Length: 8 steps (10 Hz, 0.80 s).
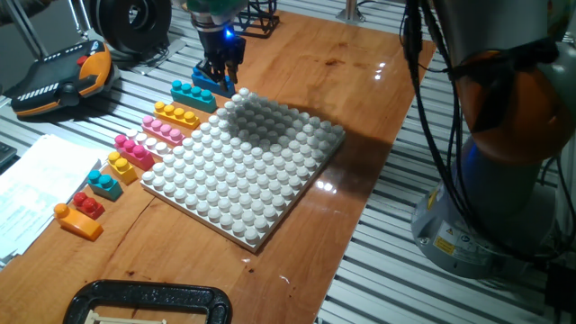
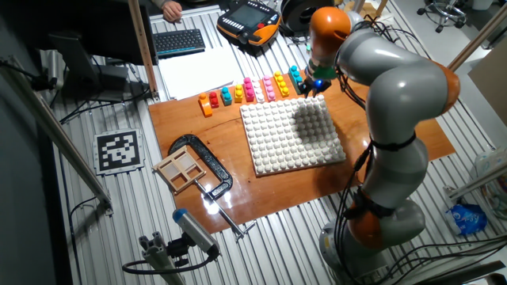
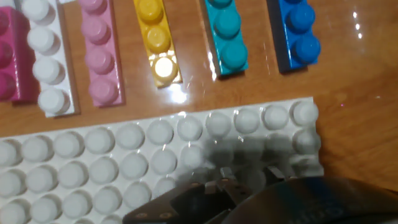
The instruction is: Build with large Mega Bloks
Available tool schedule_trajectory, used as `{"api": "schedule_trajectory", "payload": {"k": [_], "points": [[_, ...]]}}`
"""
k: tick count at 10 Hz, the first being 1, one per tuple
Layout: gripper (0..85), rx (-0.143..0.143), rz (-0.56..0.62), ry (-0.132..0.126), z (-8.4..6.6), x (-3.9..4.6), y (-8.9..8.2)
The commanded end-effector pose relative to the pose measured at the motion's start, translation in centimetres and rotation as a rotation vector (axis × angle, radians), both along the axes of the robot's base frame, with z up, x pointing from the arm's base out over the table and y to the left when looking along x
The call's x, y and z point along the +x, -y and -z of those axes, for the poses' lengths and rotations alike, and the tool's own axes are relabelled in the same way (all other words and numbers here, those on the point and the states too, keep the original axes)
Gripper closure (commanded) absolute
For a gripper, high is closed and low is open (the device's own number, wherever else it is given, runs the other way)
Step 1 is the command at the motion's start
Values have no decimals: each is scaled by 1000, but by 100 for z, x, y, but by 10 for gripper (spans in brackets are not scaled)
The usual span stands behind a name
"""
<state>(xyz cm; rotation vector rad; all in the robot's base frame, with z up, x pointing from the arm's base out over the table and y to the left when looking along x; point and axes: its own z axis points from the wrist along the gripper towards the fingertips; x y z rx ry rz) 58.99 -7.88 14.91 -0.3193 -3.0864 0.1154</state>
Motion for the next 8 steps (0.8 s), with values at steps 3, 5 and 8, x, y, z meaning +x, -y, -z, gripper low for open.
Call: {"api": "schedule_trajectory", "payload": {"k": [3,5,8], "points": [[510,8,-21,6,106,189,154],[510,7,-31,9,163,322,263],[510,6,-26,-19,199,373,293]]}}
